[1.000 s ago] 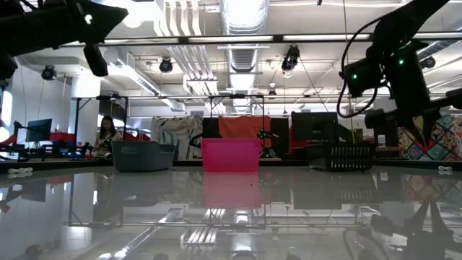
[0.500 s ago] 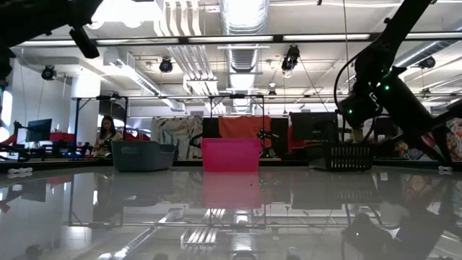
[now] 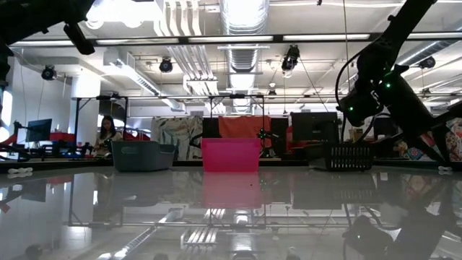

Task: Sort Halloween decoration
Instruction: Put the white bone toy into the black bin

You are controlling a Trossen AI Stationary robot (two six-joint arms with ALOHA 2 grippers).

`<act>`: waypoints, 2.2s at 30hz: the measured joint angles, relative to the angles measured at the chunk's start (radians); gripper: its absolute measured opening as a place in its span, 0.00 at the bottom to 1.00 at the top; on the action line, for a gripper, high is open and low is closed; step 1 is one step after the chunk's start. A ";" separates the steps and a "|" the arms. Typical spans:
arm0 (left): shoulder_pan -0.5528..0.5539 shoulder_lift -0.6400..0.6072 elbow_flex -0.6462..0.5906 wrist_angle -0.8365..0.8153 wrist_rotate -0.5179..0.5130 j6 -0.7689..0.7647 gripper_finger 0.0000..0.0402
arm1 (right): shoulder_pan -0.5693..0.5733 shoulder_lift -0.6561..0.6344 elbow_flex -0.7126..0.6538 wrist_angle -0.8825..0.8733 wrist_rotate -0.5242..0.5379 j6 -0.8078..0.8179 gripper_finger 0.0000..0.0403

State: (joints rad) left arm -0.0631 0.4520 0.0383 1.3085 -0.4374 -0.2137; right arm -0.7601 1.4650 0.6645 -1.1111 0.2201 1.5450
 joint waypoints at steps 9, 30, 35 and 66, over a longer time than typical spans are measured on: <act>0.000 0.000 0.000 -0.009 0.000 0.000 0.00 | 0.004 -0.094 0.001 -0.028 0.000 -0.005 0.02; 0.000 -0.006 0.000 -0.016 -0.001 -0.004 0.00 | 0.013 -0.039 0.001 -0.027 0.039 0.015 0.02; 0.000 -0.010 0.000 -0.016 0.000 -0.008 0.00 | 0.013 0.003 0.001 -0.017 0.014 0.005 0.02; 0.000 -0.009 0.000 -0.017 0.000 0.005 0.00 | 0.180 -0.278 0.122 0.033 -0.272 -0.720 0.02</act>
State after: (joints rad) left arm -0.0635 0.4427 0.0383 1.2911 -0.4374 -0.2086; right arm -0.5801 1.1873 0.7864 -1.0784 -0.0522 0.8251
